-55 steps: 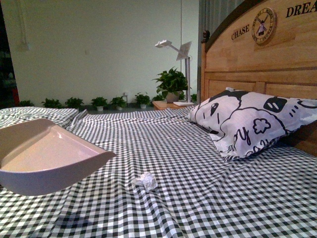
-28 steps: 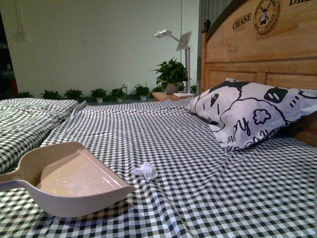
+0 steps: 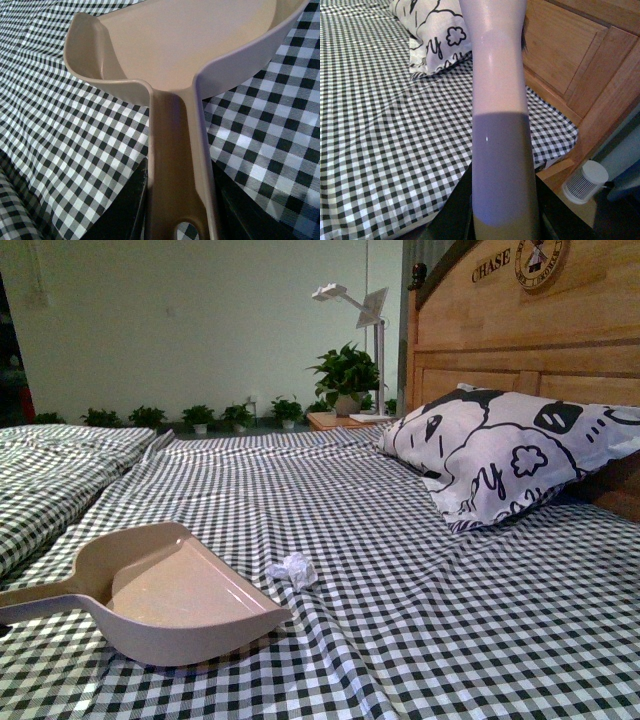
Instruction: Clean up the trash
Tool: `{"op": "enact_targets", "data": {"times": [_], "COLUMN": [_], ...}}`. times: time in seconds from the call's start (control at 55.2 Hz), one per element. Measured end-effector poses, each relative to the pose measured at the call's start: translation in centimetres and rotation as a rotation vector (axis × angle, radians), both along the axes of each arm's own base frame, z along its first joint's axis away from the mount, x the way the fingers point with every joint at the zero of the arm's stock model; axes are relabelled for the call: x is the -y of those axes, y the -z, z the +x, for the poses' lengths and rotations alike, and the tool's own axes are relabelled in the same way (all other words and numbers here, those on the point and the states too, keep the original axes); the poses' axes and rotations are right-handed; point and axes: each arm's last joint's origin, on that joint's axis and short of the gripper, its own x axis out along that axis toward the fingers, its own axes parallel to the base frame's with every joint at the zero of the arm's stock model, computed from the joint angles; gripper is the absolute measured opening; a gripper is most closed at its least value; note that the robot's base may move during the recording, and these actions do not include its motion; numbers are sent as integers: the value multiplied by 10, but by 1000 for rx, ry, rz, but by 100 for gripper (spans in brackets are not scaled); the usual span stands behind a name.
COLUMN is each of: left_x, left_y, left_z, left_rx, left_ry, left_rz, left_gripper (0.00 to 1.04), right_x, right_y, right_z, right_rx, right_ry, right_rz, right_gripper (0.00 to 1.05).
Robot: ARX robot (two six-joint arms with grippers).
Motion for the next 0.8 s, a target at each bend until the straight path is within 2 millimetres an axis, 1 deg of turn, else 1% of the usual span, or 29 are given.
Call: {"op": "enact_targets", "data": {"times": [0.109,0.308,0.598,0.797], "left_x": [4,10,13,14], "left_y": [5,6,15,17], "left_z": [6,11,15,15], "left_rx": [-15,-24,-52,-71], "left_ry": [4,14,17,17], "left_rz": [-10,-15,-14,-15], "left_gripper": [29,29,29,29], "right_x": [0,0,0,0], "right_y": [0,0,0,0], "right_z": [0,0,0,0], "right_rx": [0,0,0,0], "right_ry": [0,0,0,0], "right_rz": [0,0,0,0], "right_gripper": [20,20,20,20]}}
